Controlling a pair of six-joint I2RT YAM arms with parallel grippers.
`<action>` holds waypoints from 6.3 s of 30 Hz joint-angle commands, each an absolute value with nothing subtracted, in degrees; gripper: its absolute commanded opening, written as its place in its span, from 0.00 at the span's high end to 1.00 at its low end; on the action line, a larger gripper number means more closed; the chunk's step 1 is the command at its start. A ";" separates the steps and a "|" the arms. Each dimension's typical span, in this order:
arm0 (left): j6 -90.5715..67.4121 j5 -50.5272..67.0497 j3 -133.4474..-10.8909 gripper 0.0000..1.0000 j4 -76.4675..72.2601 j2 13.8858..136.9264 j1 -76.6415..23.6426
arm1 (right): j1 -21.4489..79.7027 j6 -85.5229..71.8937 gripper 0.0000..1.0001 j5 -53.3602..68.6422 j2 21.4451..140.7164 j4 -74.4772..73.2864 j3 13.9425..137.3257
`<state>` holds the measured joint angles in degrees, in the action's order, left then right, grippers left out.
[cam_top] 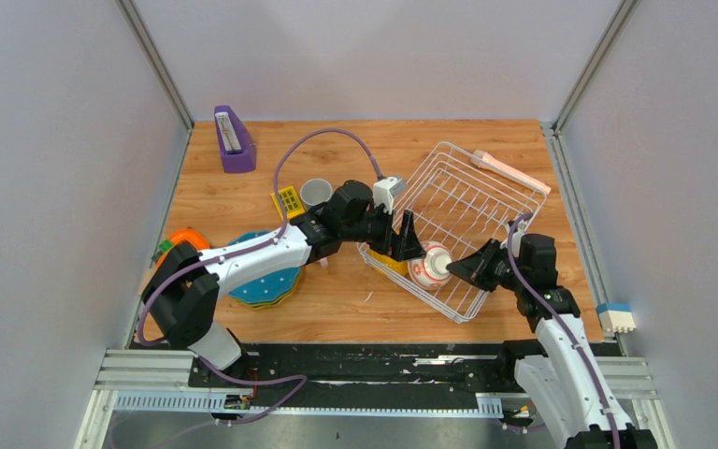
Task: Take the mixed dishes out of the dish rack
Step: Pick up the bowl from the dish rack, then place the bowl at the center of the board.
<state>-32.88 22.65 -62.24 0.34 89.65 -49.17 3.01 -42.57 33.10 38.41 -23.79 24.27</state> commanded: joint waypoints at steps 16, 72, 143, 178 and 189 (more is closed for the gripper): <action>-37.84 35.60 -57.19 0.01 -13.52 81.19 -49.52 | 2.63 -50.79 1.00 38.24 27.49 -18.06 30.67; -49.36 44.23 -53.70 0.61 -35.46 84.02 -49.54 | 2.64 -55.58 1.00 42.40 23.26 -10.37 29.60; -38.02 -13.06 -49.82 0.94 36.78 80.21 -61.56 | 2.67 -44.30 0.00 16.54 24.10 -27.98 30.84; -38.34 -9.37 -49.31 0.01 37.74 75.71 -61.88 | 2.64 -42.36 0.00 16.96 26.29 -28.35 30.89; -36.13 -1.92 -48.78 0.00 34.01 61.43 -61.81 | 2.85 -41.00 0.02 29.53 33.56 -23.59 31.10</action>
